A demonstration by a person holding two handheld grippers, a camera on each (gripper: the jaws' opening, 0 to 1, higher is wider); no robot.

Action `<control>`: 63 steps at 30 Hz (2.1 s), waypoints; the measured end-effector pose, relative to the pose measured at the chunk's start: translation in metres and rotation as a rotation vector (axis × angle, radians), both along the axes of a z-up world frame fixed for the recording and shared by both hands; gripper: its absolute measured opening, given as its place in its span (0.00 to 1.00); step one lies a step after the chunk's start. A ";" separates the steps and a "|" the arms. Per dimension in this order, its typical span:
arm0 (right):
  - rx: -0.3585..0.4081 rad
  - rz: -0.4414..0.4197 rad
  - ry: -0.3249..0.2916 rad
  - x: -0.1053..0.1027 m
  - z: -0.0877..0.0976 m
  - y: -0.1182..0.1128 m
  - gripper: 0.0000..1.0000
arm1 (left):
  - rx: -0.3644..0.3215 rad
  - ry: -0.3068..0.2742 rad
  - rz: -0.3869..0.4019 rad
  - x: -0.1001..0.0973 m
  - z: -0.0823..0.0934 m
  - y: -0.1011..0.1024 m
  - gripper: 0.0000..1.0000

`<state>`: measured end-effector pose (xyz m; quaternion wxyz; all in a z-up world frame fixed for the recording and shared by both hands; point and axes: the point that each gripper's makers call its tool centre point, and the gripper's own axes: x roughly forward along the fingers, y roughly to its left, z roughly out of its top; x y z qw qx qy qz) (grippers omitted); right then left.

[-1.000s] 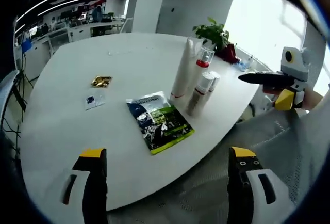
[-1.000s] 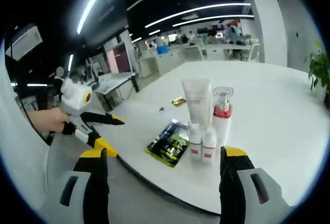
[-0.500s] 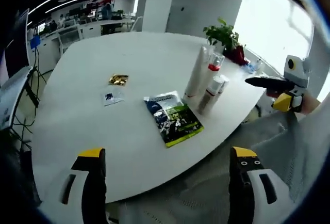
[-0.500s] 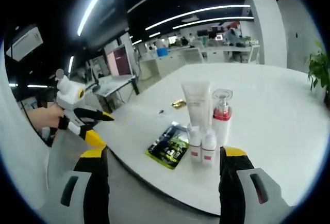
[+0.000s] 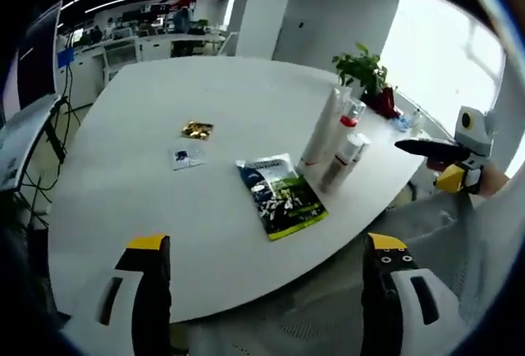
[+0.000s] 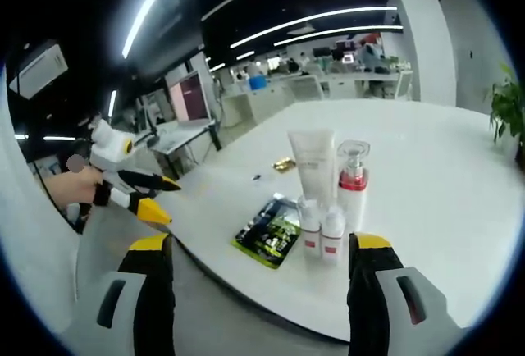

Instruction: Arrange the skincare products in the storage area until every visible bottle or jar stands upright without overlapping.

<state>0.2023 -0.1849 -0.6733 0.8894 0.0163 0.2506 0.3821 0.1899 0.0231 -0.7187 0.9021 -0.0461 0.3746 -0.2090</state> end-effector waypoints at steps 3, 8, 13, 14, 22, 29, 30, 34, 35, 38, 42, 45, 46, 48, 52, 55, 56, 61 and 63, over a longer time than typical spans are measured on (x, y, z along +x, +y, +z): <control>0.003 -0.002 -0.002 0.000 0.000 0.000 0.87 | 0.010 0.023 -0.016 0.001 -0.005 0.001 0.91; 0.010 -0.008 0.002 0.001 0.001 0.000 0.87 | 0.014 0.032 -0.026 0.006 -0.003 0.002 0.92; 0.010 0.001 0.007 -0.001 0.001 0.002 0.87 | 0.011 0.024 -0.034 0.015 0.003 0.000 0.91; 0.009 0.000 0.006 0.000 0.001 0.001 0.87 | 0.012 0.025 -0.040 0.015 0.004 -0.001 0.91; 0.023 -0.032 -0.009 0.003 0.004 -0.004 0.85 | 0.049 0.034 -0.090 0.026 0.003 0.000 0.89; 0.029 -0.025 -0.006 0.003 0.003 -0.003 0.85 | 0.067 0.031 -0.114 0.033 0.000 -0.006 0.88; 0.027 -0.023 -0.006 0.003 0.003 -0.003 0.85 | 0.069 0.036 -0.121 0.032 0.000 -0.007 0.89; 0.027 -0.021 -0.005 0.002 0.003 -0.002 0.85 | 0.073 0.048 -0.128 0.033 -0.004 -0.006 0.88; 0.027 -0.020 -0.004 0.002 0.003 -0.002 0.85 | 0.075 0.051 -0.129 0.034 -0.006 -0.005 0.88; 0.024 -0.017 0.001 0.002 0.003 -0.001 0.85 | 0.078 0.058 -0.131 0.036 -0.008 -0.004 0.88; 0.019 -0.012 0.007 0.001 0.002 0.000 0.85 | 0.091 0.063 -0.138 0.042 -0.010 -0.004 0.88; 0.019 -0.011 0.009 0.000 0.002 0.000 0.85 | 0.097 0.065 -0.138 0.045 -0.011 -0.003 0.88; 0.019 -0.012 0.010 0.000 0.002 0.000 0.85 | 0.100 0.065 -0.134 0.048 -0.011 -0.002 0.88; 0.020 -0.013 0.012 0.000 0.001 -0.001 0.85 | 0.105 0.067 -0.127 0.052 -0.012 -0.001 0.88; 0.022 -0.018 0.015 0.001 0.000 -0.001 0.85 | 0.092 0.061 -0.123 0.060 -0.011 0.000 0.91; 0.022 -0.021 0.019 0.001 0.000 -0.002 0.85 | 0.104 0.074 -0.123 0.064 -0.015 0.002 0.90; 0.023 -0.021 0.020 0.001 0.000 -0.002 0.85 | 0.106 0.077 -0.122 0.065 -0.016 0.003 0.90; 0.024 -0.022 0.024 0.001 -0.001 -0.002 0.85 | 0.109 0.090 -0.120 0.074 -0.021 0.008 0.90; 0.022 -0.023 0.025 0.002 -0.001 -0.002 0.85 | 0.119 0.096 -0.126 0.076 -0.023 0.008 0.90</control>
